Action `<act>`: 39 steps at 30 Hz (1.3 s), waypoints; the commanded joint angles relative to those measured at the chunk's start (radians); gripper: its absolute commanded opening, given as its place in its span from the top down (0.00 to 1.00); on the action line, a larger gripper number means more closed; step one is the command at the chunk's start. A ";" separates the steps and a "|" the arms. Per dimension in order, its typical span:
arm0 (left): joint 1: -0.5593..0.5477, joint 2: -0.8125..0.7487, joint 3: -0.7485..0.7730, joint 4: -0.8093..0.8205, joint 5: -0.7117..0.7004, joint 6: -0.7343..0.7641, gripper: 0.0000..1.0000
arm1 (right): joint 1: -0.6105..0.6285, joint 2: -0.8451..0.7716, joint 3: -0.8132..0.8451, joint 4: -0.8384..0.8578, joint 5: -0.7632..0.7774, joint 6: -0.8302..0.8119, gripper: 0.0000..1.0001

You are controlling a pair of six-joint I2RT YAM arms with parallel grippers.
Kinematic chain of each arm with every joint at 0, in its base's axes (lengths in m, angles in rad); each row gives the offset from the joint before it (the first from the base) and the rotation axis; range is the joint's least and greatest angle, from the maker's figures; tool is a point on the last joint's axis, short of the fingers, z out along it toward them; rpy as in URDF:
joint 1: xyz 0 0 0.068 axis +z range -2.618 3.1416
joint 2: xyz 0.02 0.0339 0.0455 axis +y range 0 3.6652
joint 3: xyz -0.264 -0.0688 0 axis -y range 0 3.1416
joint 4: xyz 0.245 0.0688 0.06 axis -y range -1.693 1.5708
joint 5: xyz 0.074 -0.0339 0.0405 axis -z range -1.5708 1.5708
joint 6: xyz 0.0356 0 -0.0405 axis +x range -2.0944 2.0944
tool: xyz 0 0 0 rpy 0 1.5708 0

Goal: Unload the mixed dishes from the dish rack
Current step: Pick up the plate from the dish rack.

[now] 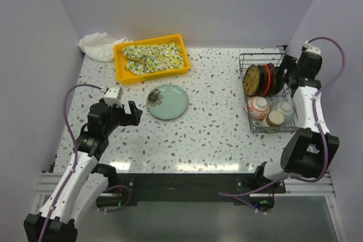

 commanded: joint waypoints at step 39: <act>-0.001 0.009 0.001 0.060 -0.046 0.028 0.03 | -0.075 0.331 0.142 0.133 -0.250 -0.157 0.73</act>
